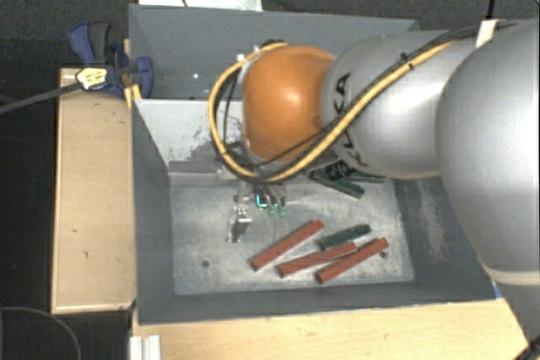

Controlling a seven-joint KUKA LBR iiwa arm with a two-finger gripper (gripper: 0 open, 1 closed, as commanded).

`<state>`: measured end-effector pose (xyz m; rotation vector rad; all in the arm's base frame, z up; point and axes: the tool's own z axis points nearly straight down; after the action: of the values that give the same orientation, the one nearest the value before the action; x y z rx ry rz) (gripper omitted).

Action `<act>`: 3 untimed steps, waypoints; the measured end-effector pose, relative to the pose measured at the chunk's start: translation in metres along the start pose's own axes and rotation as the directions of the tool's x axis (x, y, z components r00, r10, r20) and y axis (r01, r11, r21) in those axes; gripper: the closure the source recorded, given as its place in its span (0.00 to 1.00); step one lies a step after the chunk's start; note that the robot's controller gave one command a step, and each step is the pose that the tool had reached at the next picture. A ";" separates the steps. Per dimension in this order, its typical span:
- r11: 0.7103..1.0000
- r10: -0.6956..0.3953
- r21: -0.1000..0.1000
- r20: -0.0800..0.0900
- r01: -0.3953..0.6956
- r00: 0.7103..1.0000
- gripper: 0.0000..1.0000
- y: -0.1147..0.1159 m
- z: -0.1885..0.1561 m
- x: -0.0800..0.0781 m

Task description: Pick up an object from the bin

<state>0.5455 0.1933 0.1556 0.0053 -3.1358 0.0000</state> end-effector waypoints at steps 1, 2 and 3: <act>1.000 0.005 -0.001 0.008 -0.005 1.000 0.00 -0.001 -0.005 -0.002; 0.996 -0.084 -0.001 0.011 0.084 0.996 0.00 -0.048 0.045 0.032; 0.961 -0.275 0.001 -0.001 0.275 0.961 0.00 -0.076 0.055 0.032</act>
Offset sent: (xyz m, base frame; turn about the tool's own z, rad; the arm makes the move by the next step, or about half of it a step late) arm -0.0589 -0.0870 -0.0856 -0.1472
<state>0.5136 0.1172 0.1012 0.4402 -3.1036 0.0003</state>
